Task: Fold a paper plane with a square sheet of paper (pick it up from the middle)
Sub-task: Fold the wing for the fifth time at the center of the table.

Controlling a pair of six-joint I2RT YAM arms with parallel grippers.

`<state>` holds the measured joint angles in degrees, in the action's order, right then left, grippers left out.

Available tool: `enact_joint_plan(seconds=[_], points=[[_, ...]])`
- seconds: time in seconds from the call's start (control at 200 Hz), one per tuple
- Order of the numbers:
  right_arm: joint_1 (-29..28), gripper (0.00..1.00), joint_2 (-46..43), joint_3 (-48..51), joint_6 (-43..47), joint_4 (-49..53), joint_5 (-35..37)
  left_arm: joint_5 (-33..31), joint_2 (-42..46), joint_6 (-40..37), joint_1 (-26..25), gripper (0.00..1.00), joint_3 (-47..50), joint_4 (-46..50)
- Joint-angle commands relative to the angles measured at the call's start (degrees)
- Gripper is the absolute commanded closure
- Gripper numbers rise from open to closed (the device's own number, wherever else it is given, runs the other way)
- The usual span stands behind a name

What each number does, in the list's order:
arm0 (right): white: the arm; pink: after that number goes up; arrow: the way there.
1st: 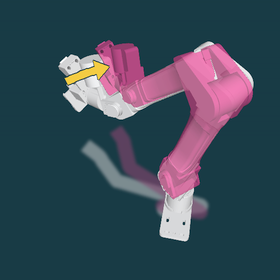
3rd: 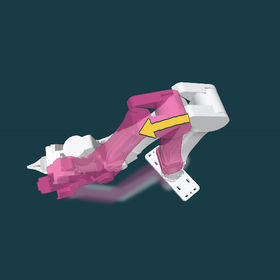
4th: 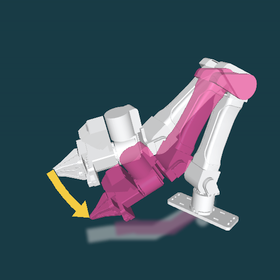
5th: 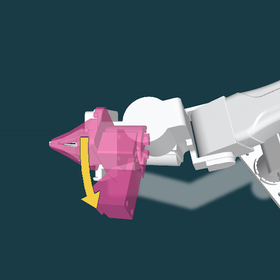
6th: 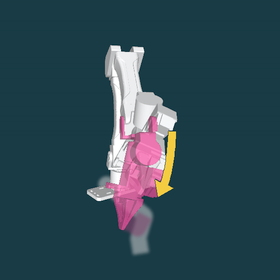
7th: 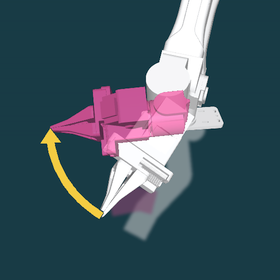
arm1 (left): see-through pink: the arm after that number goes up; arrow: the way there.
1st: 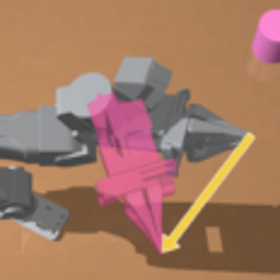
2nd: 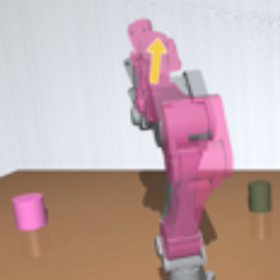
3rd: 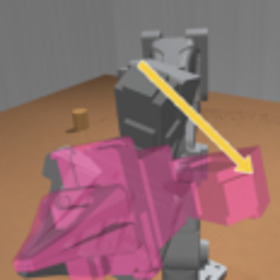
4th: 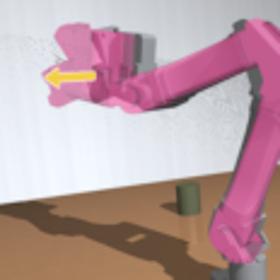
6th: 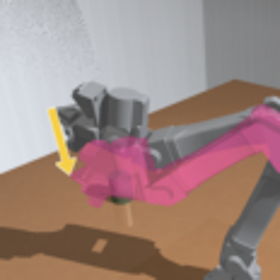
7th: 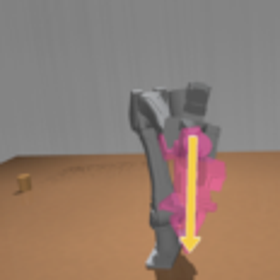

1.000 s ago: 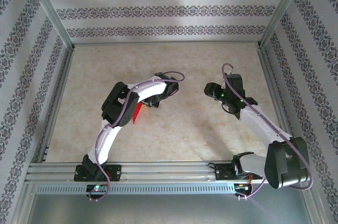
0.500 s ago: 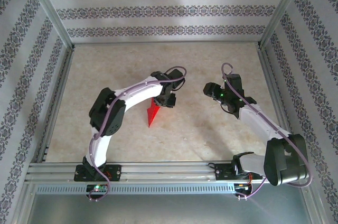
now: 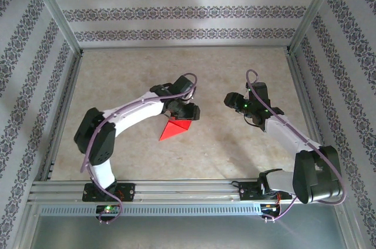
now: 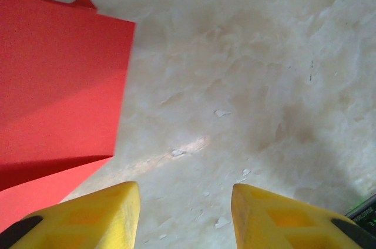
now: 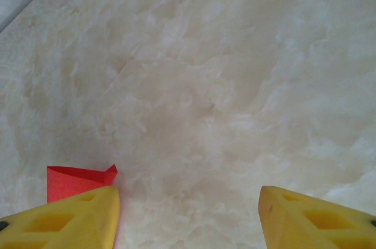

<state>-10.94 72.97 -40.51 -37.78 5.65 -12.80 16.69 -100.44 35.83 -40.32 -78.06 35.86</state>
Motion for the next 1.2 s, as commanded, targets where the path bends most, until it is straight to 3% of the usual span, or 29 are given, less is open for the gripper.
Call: enact_joint_plan(seconds=[0.0, 0.1, 0.3, 0.505, 0.874, 1.194], points=[[-1.4, 0.36, 1.2, 0.3, -1.3, -1.3, -1.5, -4.4, 6.2, -4.3, 1.4, 0.56, 5.3, -2.0], [-2.7, 0.36, 2.9, 0.0, -2.0, -2.3, -1.8, -7.8, 7.3, -5.9, 1.8, 0.60, 9.4, -1.1], [-5.1, 0.36, 5.6, -1.7, -3.0, -2.9, -2.5, -11.7, 3.9, -3.1, 3.5, 0.80, 12.4, -0.7], [-5.9, 0.36, 6.7, -1.9, -4.7, -3.6, -3.8, -11.7, 1.3, -0.1, 5.6, 0.90, 15.3, -3.8], [-7.1, 0.36, 7.9, -1.6, -7.7, -4.6, -6.7, -9.9, -2.5, 3.0, 8.2, 0.96, 17.2, -7.6], [-13.1, 0.37, 12.5, -0.9, -19.8, -8.7, -13.2, -6.7, -2.8, 8.5, 10.5, 0.98, 20.0, -8.5]])
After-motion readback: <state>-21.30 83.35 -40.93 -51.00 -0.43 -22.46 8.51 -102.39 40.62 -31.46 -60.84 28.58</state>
